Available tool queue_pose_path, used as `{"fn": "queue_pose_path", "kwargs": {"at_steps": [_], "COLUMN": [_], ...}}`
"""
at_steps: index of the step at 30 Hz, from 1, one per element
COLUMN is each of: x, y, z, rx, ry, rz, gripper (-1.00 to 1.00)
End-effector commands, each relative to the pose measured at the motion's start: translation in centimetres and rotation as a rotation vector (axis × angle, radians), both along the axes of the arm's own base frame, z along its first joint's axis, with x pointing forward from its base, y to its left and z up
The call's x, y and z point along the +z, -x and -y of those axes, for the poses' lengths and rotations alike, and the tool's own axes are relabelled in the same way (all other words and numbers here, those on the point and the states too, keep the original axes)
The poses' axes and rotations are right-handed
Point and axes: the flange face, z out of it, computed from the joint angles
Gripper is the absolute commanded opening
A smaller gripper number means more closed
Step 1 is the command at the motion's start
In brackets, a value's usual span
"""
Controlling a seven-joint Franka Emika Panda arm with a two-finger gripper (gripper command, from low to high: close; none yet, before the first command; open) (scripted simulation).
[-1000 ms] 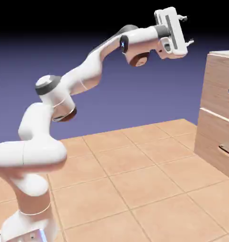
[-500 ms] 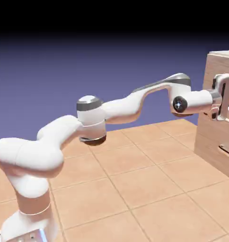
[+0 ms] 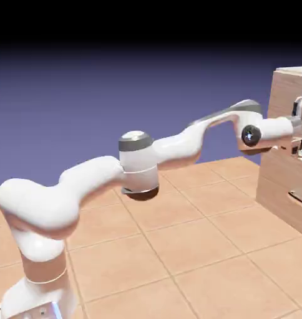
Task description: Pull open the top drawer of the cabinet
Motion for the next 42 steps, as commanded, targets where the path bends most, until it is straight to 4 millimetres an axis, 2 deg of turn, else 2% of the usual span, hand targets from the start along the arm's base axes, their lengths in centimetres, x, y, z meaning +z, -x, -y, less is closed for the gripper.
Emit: {"fn": "queue_pose_path", "kwargs": {"at_steps": [1, 8, 16, 25, 34, 35, 36, 37, 42], "x": [0.0, 0.0, 0.0, 0.0, 0.0, 0.0, 0.0, 0.0, 0.0], "y": [0.3, 3.4, 8.3, 15.3, 23.7, 23.9, 23.9, 23.9, 28.9], "z": [0.0, 0.0, 0.0, 0.0, 0.0, 0.0, 0.0, 0.0, 0.0], "rx": [0.0, 0.0, 0.0, 0.0, 0.0, 0.0, 0.0, 0.0, 0.0], "ry": [0.0, 0.0, 0.0, 0.0, 0.0, 0.0, 0.0, 0.0, 0.0], "rz": [0.0, 0.0, 0.0, 0.0, -0.001, -0.001, -0.001, -0.001, 0.0], "gripper": [-1.0, -1.0, -1.0, -1.0, -1.0, -1.0, 1.0, 1.0, 1.0]}}
